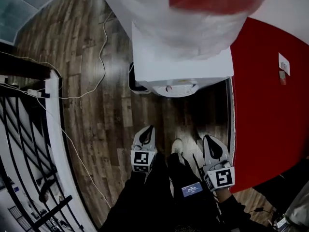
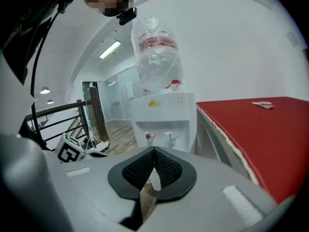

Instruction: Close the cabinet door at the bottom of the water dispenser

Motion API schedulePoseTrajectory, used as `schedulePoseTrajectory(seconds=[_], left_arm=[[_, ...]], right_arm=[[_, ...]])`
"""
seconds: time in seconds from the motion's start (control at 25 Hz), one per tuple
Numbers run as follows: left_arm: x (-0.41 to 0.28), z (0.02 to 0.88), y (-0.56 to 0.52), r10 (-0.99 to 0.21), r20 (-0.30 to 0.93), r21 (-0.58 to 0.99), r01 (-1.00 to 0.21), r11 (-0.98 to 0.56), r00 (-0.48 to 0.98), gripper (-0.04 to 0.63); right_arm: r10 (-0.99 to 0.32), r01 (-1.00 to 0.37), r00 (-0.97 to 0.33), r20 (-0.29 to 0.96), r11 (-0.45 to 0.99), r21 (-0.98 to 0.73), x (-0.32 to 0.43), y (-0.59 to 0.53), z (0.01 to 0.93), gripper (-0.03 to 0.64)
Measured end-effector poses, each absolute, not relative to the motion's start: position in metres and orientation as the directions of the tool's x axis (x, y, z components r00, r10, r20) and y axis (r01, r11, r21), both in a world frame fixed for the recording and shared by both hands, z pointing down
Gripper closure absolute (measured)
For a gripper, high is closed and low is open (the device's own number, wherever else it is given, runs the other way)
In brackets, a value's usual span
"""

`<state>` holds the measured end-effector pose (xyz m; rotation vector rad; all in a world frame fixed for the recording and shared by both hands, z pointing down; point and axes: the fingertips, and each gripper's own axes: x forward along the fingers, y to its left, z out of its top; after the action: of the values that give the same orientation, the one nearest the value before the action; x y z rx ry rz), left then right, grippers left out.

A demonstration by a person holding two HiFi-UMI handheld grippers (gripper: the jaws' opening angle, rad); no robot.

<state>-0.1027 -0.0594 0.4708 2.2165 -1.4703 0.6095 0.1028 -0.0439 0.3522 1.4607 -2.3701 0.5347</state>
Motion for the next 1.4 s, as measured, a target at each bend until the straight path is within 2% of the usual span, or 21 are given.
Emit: schedulePoseTrajectory(seconds=[0.2, 0.44, 0.56, 0.8, 0.92, 1.4], left_arm=[[-0.140, 0.356, -0.073, -0.864, 0.465, 0.077, -0.981, -0.177, 0.192, 0.588], [-0.152, 0.199, -0.085, -0.948, 0.236, 0.073, -0.976, -0.203, 0.215, 0.588], [-0.160, 0.131, -0.044, -0.959, 0.184, 0.092, -0.975, -0.201, 0.215, 0.588], [-0.162, 0.080, -0.049, -0.965, 0.074, 0.088, -0.965, -0.246, 0.252, 0.588], [-0.166, 0.055, -0.051, -0.966, 0.029, 0.075, -0.964, -0.255, 0.258, 0.589], [-0.162, 0.046, -0.046, -0.961, -0.001, 0.065, -0.959, -0.276, 0.277, 0.588]], right_arm=[[-0.825, -0.904, -0.427, 0.371, 0.380, -0.195, 0.114, -0.076, 0.300, 0.620], [-0.892, -0.912, -0.400, 0.210, 0.364, -0.190, 0.094, -0.087, 0.185, 0.618], [-0.891, -0.910, -0.408, 0.199, 0.380, -0.168, 0.074, -0.052, 0.129, 0.618], [-0.898, -0.910, -0.415, 0.148, 0.412, -0.050, 0.045, -0.055, 0.086, 0.618], [-0.915, -0.923, -0.385, 0.119, 0.382, -0.041, 0.044, -0.052, 0.068, 0.618], [-0.938, -0.946, -0.324, 0.124, 0.321, -0.044, 0.044, -0.045, 0.062, 0.620]])
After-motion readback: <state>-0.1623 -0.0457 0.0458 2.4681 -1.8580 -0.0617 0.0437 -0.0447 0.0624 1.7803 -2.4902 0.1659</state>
